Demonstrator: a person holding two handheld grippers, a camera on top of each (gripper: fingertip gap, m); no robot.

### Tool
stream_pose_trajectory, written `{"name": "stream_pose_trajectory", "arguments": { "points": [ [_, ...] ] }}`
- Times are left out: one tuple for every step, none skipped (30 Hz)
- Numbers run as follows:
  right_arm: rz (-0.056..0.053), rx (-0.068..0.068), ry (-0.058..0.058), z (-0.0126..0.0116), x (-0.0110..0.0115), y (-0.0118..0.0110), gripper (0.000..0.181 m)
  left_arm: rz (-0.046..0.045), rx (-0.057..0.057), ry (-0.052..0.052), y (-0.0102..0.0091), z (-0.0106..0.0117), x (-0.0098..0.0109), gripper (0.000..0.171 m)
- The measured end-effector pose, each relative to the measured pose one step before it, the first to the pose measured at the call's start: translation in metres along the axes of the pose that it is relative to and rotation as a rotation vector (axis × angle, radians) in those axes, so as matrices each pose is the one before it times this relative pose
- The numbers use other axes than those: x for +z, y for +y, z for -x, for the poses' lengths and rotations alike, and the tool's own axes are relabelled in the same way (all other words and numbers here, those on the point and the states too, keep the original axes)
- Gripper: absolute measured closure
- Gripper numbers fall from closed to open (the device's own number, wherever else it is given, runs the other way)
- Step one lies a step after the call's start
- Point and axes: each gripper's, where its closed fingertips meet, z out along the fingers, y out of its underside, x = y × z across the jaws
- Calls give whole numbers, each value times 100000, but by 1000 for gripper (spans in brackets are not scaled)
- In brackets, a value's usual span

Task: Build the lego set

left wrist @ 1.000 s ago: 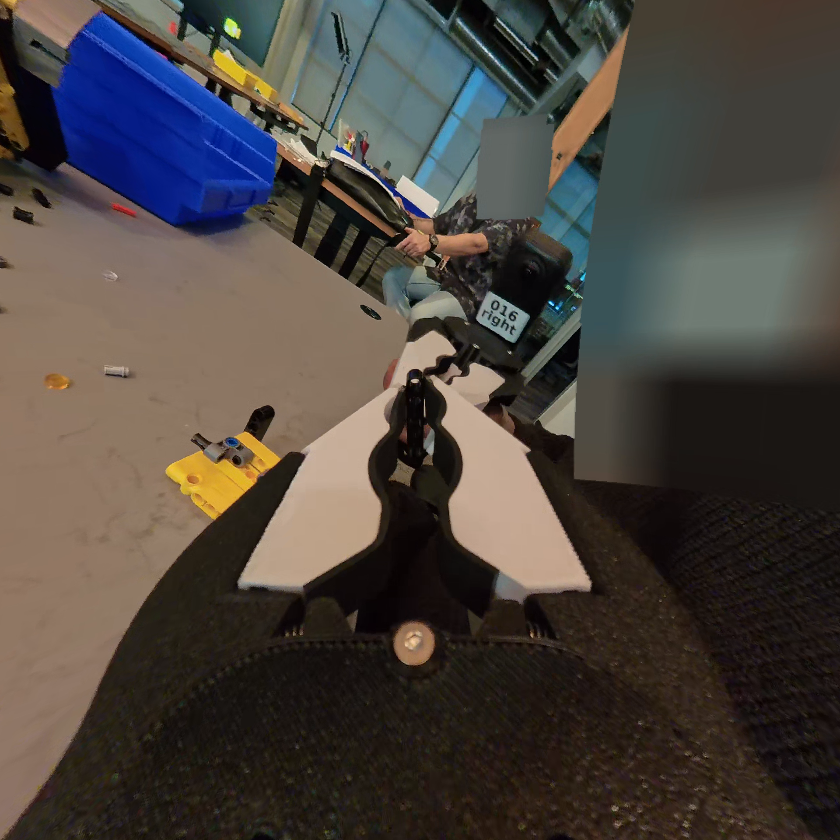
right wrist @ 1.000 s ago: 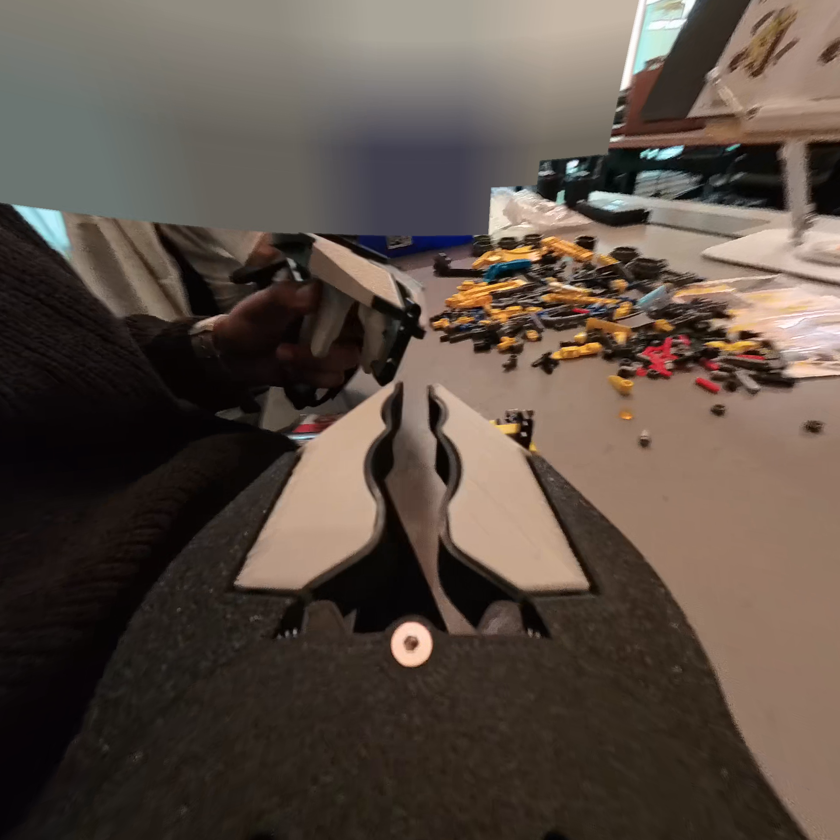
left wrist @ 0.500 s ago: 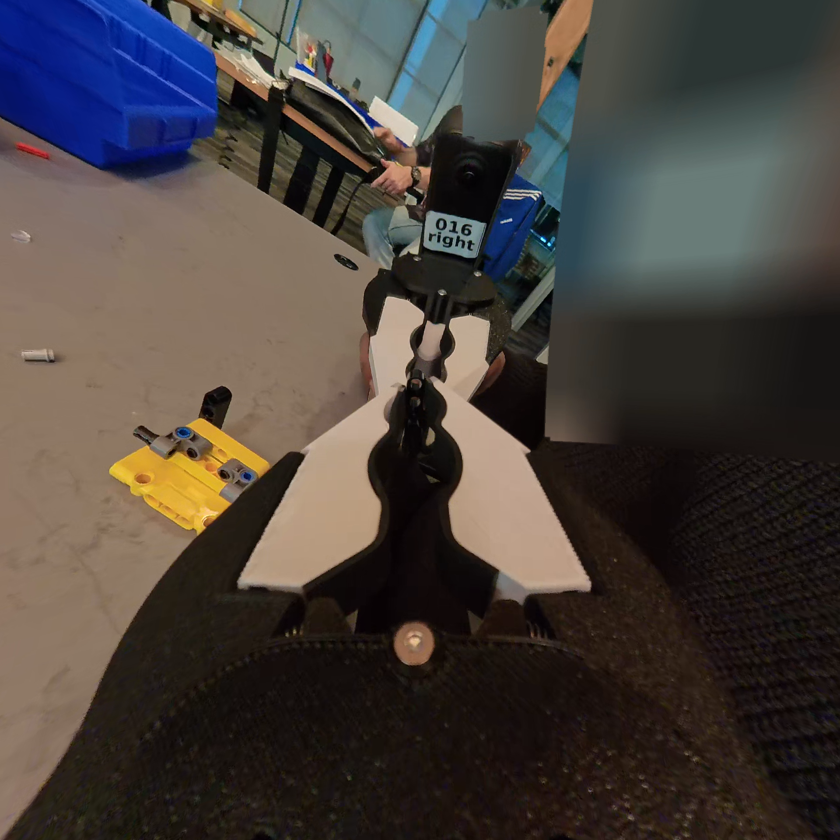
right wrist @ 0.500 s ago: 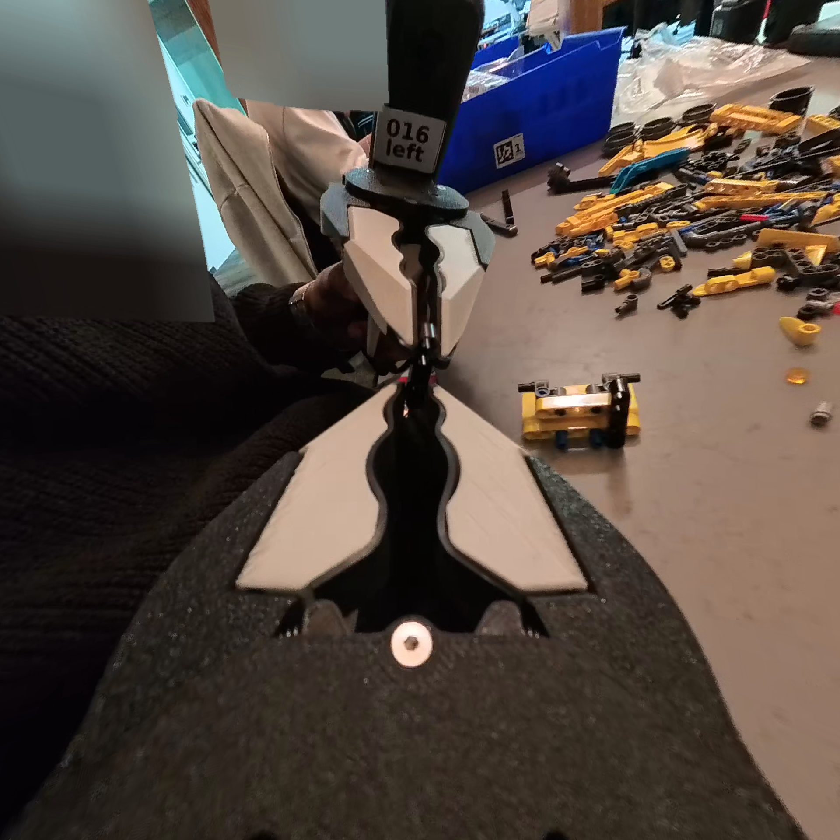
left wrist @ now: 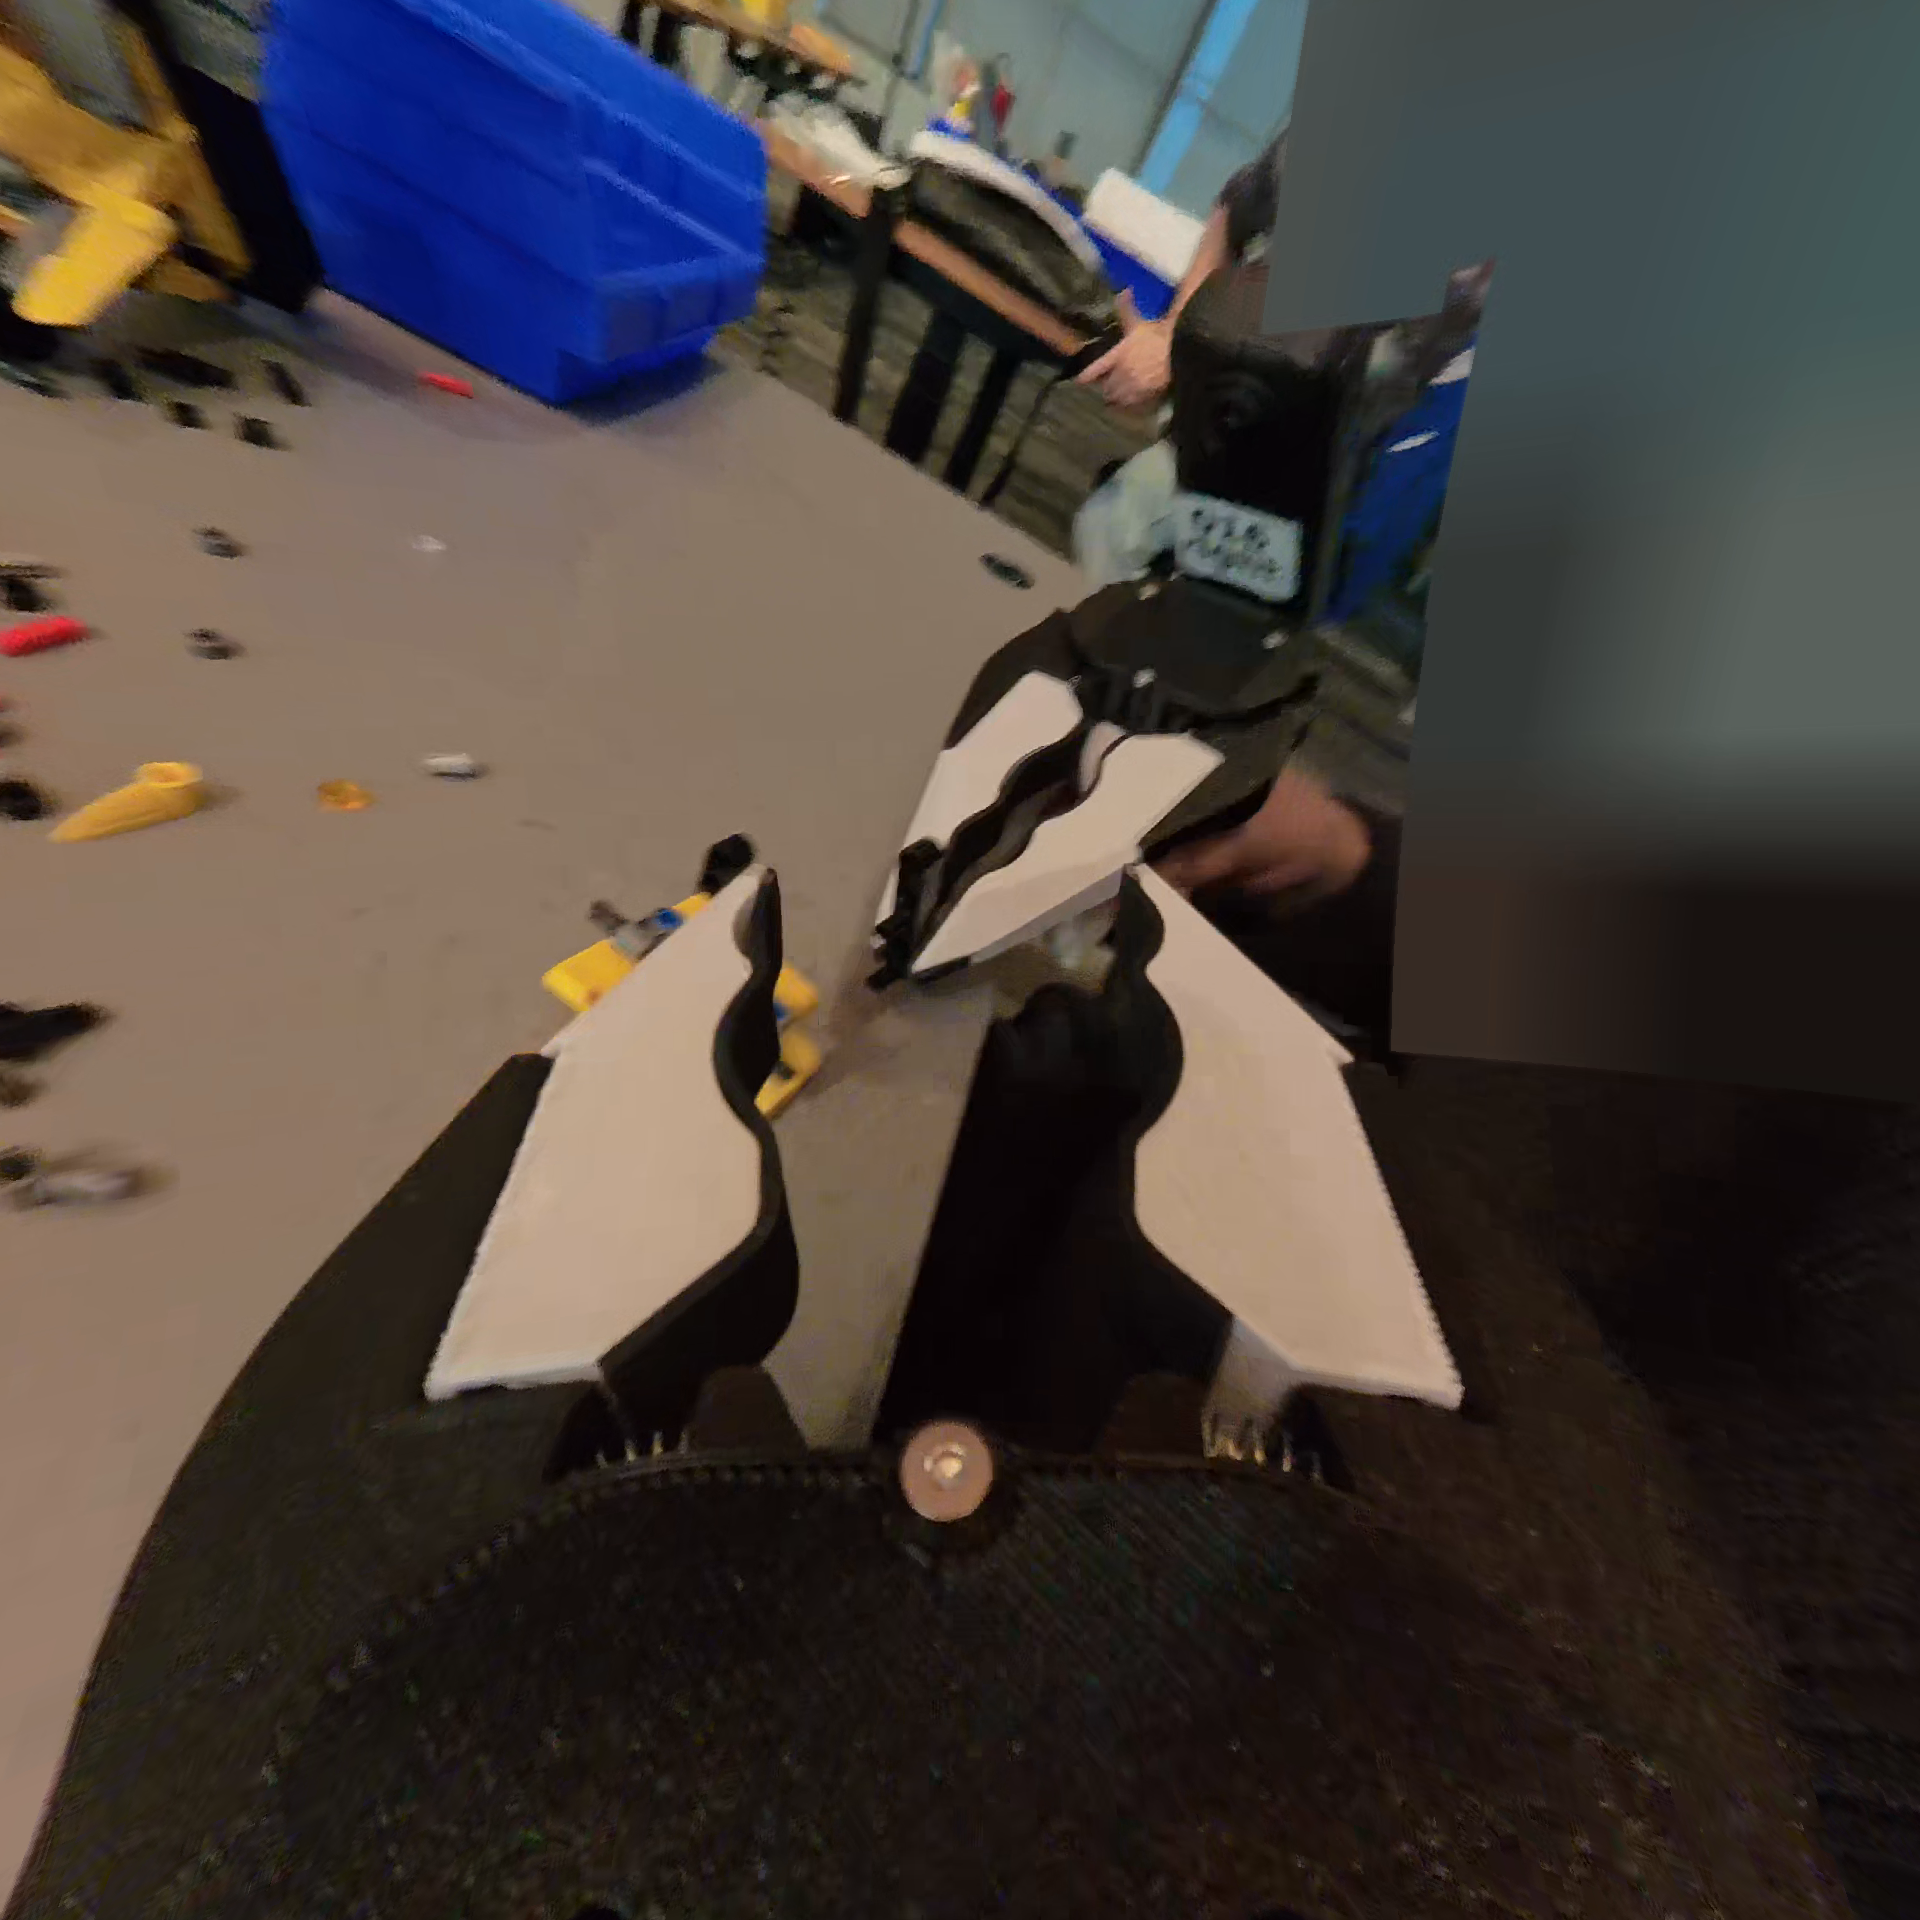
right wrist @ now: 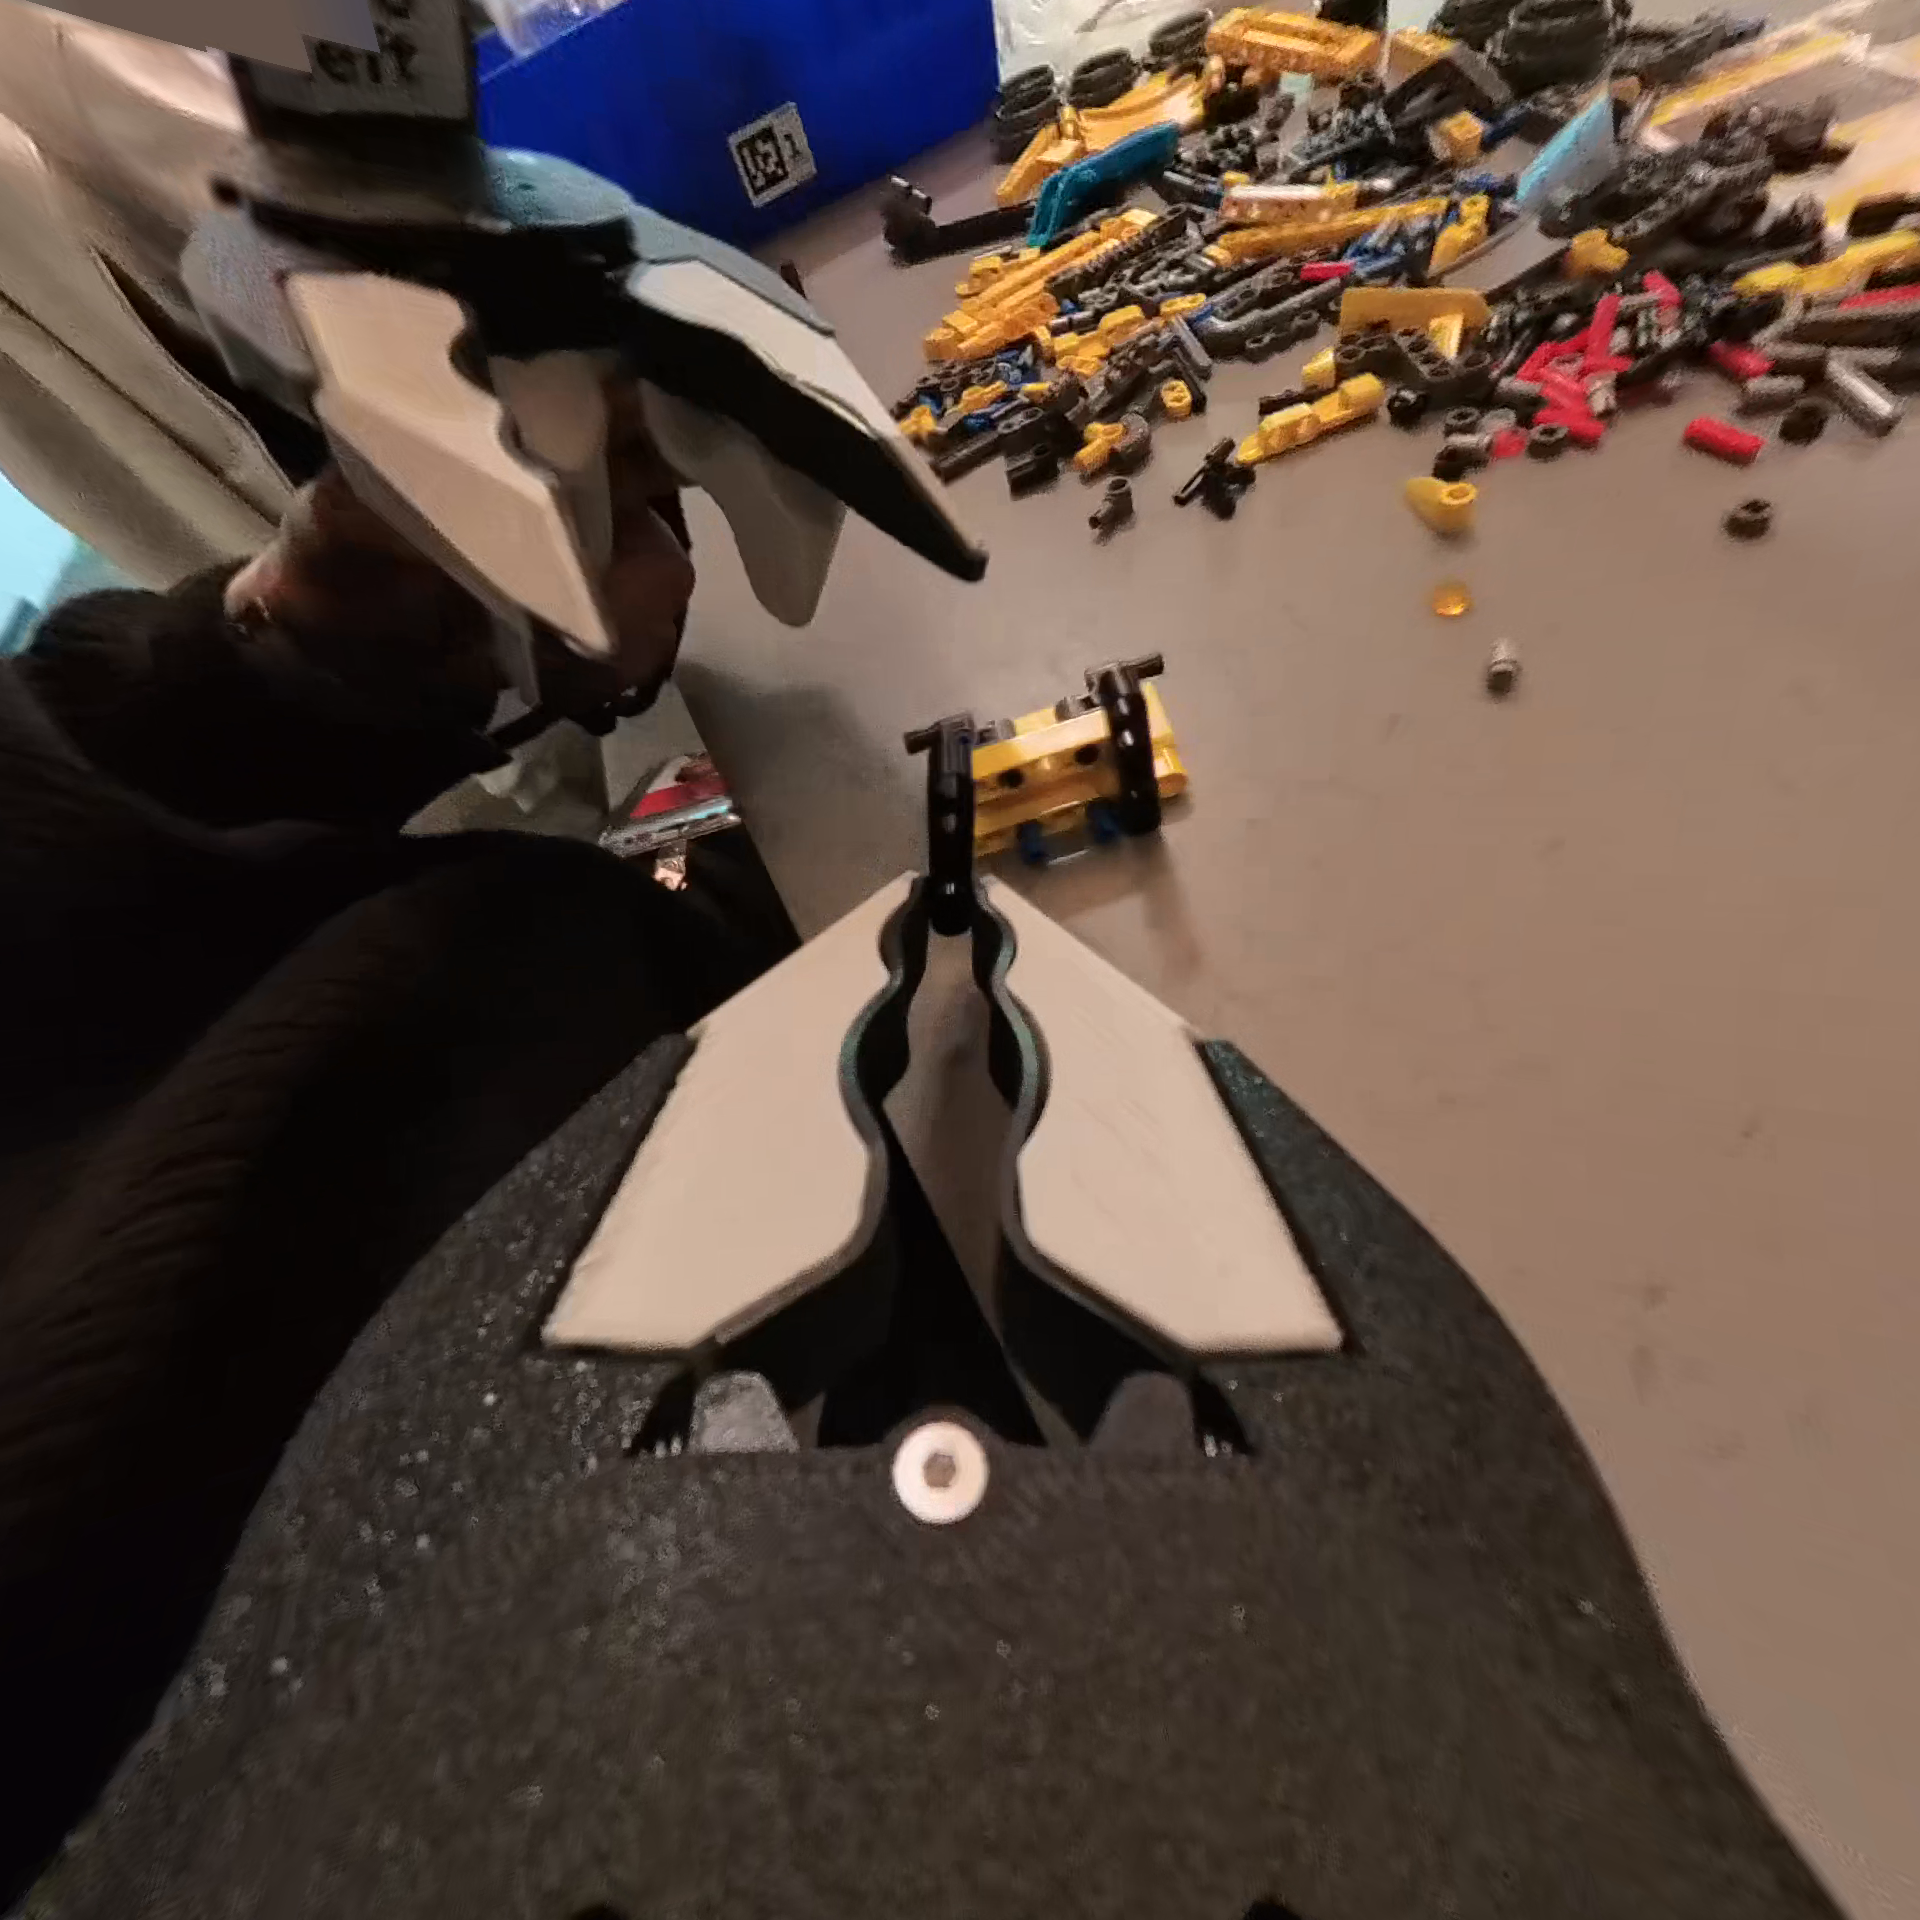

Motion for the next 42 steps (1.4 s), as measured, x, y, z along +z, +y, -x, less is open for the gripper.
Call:
{"name": "stream_pose_trajectory", "arguments": {
  "points": [
    [1395, 3097, 461, -128, 24, 79, 175, 3218, 3292, -5782, 368, 745, -227, 106],
    [2309, 654, 1799, -205, 33, 142, 175, 3745, 3213, -5566, 478, 713, -183, 106],
    [3385, -1850, 3245, -262, 89, 246, 175, 3554, 3119, -4710, 487, 575, -114, 106],
    [4436, -3533, 4047, -284, 124, 327, 175, 3255, 2379, -4136, 504, 521, -34, 105],
    [5095, -4346, 4128, -240, 179, 372, 175, 2981, 1597, -3713, 477, 479, 35, 105],
    [4682, -4272, 3211, -116, 202, 288, 175, 1965, 1510, -2400, 353, 285, 84, 105],
    [3430, -3219, 1821, 2, 127, 58, 175, 1179, 1099, -1314, 223, 139, 132, 105],
    [3021, -2311, 799, 22, 39, -9, 175, 1131, 190, -679, 192, 89, 177, 106],
    [3365, -2152, 238, 3, 1, 70, 175, 786, -303, 98, 132, -10, 180, 106],
    [3096, -2121, -68, 5, -18, 86, 175, 379, -520, 750, 82, -114, 172, 106],
    [2651, -2282, -294, 25, -37, 72, 175, 506, -716, 568, 88, -72, 151, 106],
    [2253, -2318, -244, 6, -42, 68, 175, 403, -253, 235, 76, -41, 93, 106],
    [1501, -1885, -129, -1, -26, 41, 175, 184, 275, 57, 34, -34, 51, 107],
    [707, -1529, -137, 7, -3, 11, 175, 186, 287, -11, 27, -26, 5, 107],
    [146, -1096, -230, 11, 8, -4, 175, 39, 96, 114, 16, -19, -17, 107],
    [-340, -628, -452, 33, 12, -34, 175, -9, -74, 111, 26, -7, -30, 107],
    [-811, -8, -591, 40, 47, -70, 175, -14, -282, 56, 30, 39, -19, 108],
    [-1130, 548, -801, 77, 79, -111, 175, 98, -355, 199, 48, 20, -14, 108],
    [-1265, 702, -807, 65, 105, -136, 175, 262, -364, 312, 79, 16, 15, 109],
    [-1140, 714, -256, -36, 107, -130, 175, 620, -438, -196, 116, 92, 45, 112],
    [-710, 578, 151, -98, 84, -106, 175, 1036, -288, -597, 170, 131, 89, 113],
    [-216, 443, 116, -102, 77, -81, 175, 1447, -56, -520, 209, 83, 125, 116],
    [111, 360, -39, -70, 63, -60, 175, 2005, 221, -755, 275, 91, 150, 116],
    [315, 171, -266, -15, 60, -58, 175, 2122, 597, -708, 275, 42, 163, 116],
    [407, -127, -329, 10, 65, -57, 175, 1985, 959, -392, 272, -44, 162, 114],
    [475, -364, -220, 17, 58, -60, 175, 1750, 1181, -66, 242, -93, 170, 112],
    [562, -503, -121, 20, 69, -53, 175, 1508, 1067, -99, 212, -75, 167, 110],
    [480, -530, -90, 3, 65, -71, 175, 846, 651, -994, 88, 71, 104, 111],
    [306, -316, -243, 2, 80, -69, 175, 240, 338, -482, -38, 26, 70, 113],
    [227, 11, -564, 12, 63, -71, 175, 245, -266, -103, -63, 13, 64, 115],
    [229, 184, -721, 28, 60, -54, 175, 300, -499, -278, -63, 53, 77, 118],
    [185, 201, -620, 8, 47, -59, 175, 402, -222, -531, -30, 63, 57, 121],
    [103, 151, -515, 13, 50, -52, 175, 403, 254, -743, -13, 72, 48, 124],
    [38, 104, -384, 20, 66, -59, 175, 425, 568, -978, 11, 91, 29, 126],
    [29, -18, -232, 12, 56, -62, 175, 472, 741, -1129, 33, 99, 26, 129],
    [69, -194, -132, 24, 60, -62, 175, 449, 993, -1119, 44, 90, 28, 131],
    [263, -226, -67, 13, 38, -42, 175, 251, 1044, -383, 11, -30, 19, 132],
    [497, -351, -21, -2, 14, -16, 175, 123, 313, -441, 2, 25, 2, 132],
    [488, -389, -9, 0, 3, 11, 175, -42, 28, -271, -11, 22, 11, 133],
    [348, -24, -39, 2, 1, 3, 175, -125, 9, -279, 9, 27, -4, 133],
    [215, 257, -32, 4, 8, 2, 175, 7, 151, -150, 16, 6, 1, 133],
    [91, 348, -20, -6, -6, -4, 175, -28, 305, -219, 9, -10, -5, 133]
  ]
}}
